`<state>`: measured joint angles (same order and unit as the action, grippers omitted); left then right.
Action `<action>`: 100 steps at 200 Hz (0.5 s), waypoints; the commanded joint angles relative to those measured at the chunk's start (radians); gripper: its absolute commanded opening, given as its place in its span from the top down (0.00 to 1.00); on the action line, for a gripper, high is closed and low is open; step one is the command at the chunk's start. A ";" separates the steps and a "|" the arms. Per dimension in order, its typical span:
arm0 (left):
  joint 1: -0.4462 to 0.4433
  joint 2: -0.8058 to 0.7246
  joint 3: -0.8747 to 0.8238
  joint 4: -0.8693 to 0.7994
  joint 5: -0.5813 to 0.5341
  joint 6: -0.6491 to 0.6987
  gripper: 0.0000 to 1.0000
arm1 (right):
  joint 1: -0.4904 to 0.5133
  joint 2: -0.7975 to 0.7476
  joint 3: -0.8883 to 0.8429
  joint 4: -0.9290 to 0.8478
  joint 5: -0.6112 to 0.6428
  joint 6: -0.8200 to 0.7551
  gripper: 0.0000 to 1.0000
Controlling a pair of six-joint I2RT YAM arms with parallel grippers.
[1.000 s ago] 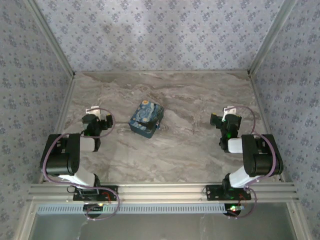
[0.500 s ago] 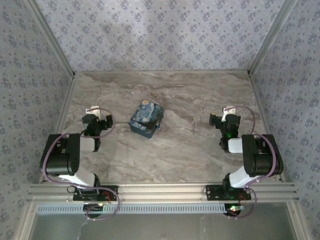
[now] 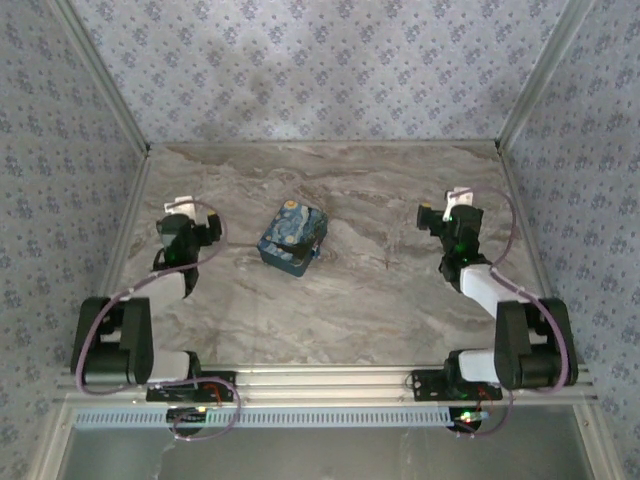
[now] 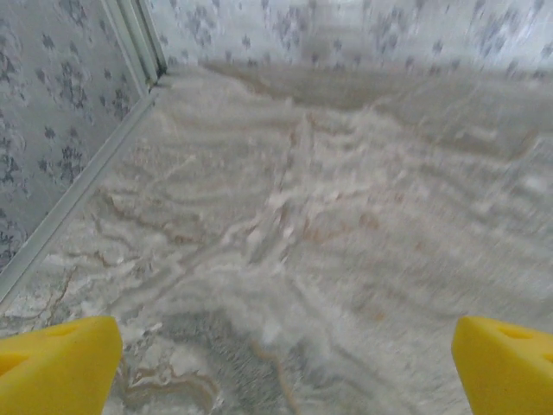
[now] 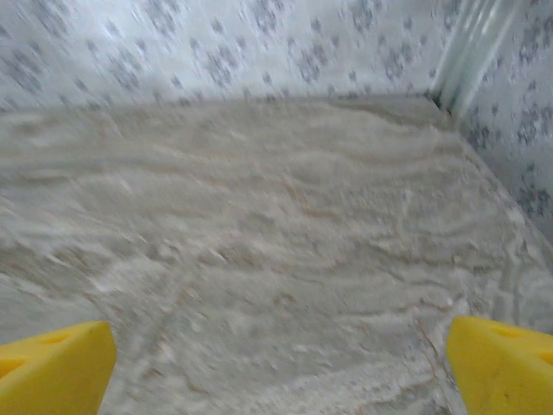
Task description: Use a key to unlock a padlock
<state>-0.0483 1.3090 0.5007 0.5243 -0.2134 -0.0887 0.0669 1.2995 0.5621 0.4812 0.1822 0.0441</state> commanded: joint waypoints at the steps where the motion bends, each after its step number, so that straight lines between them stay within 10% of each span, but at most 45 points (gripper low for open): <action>1: -0.005 -0.114 0.027 -0.176 -0.020 -0.240 0.02 | -0.008 -0.046 0.071 -0.199 -0.078 0.197 0.00; 26: 0.025 -0.186 0.016 -0.246 0.110 -0.528 0.02 | -0.105 0.037 0.201 -0.350 -0.394 0.502 0.00; 37: 0.007 -0.198 0.010 -0.249 0.165 -0.566 0.02 | -0.118 0.107 0.244 -0.300 -0.583 0.503 0.21; 100: -0.394 -0.200 -0.057 -0.270 0.031 -0.683 0.03 | 0.134 0.318 0.512 -0.476 -0.617 0.346 0.19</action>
<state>-0.3450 1.1069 0.4889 0.2417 -0.1276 -0.6651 0.1429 1.5288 0.9691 0.0982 -0.3248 0.4191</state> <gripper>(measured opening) 0.976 0.802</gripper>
